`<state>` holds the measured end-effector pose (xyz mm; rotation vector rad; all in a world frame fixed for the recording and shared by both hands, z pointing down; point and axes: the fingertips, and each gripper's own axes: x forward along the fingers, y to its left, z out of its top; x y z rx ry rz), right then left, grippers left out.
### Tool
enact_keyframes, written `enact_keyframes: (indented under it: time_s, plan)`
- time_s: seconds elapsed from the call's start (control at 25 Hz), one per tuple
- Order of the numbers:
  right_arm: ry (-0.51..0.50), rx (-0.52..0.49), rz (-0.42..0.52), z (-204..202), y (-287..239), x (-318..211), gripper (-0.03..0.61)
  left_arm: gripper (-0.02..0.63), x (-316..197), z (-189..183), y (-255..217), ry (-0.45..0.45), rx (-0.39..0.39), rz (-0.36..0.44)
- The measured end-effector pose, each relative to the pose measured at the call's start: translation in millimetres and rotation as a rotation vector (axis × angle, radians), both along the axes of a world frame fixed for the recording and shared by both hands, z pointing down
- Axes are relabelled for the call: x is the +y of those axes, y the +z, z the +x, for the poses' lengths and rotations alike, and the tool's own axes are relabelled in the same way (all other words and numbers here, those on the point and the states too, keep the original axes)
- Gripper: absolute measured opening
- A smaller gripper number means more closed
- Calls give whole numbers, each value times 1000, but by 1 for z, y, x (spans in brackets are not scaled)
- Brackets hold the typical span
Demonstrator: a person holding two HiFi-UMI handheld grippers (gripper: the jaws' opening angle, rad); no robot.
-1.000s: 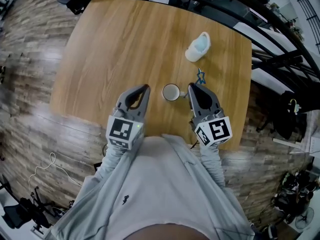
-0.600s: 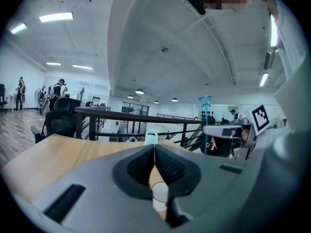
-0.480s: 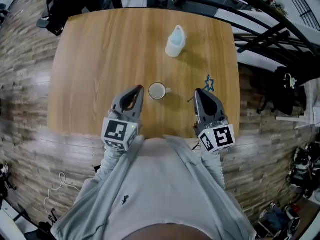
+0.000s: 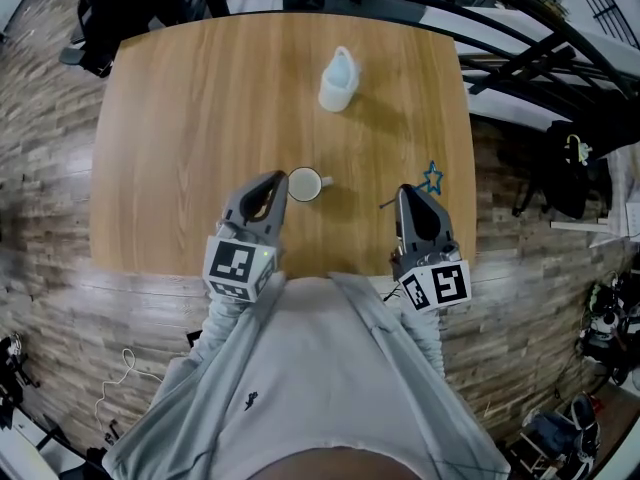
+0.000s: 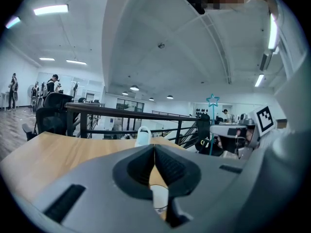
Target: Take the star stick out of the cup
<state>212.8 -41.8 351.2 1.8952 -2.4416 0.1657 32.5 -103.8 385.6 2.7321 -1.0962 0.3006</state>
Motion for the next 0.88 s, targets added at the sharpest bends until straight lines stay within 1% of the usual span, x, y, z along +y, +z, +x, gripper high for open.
enact_keyframes:
  time_s: [0.24, 0.6, 0.88]
  plan:
    - [-11, -12, -1, -2, 4, -8, 20, 20, -3, -2, 4, -14, -7, -5]
    - [-40, -1, -9, -10, 6, -18, 20, 20, -6, -7, 6, -25, -7, -8]
    - [-35, -5, -8, -10, 6, -19, 21, 20, -5, -11, 9, -29, -10, -15]
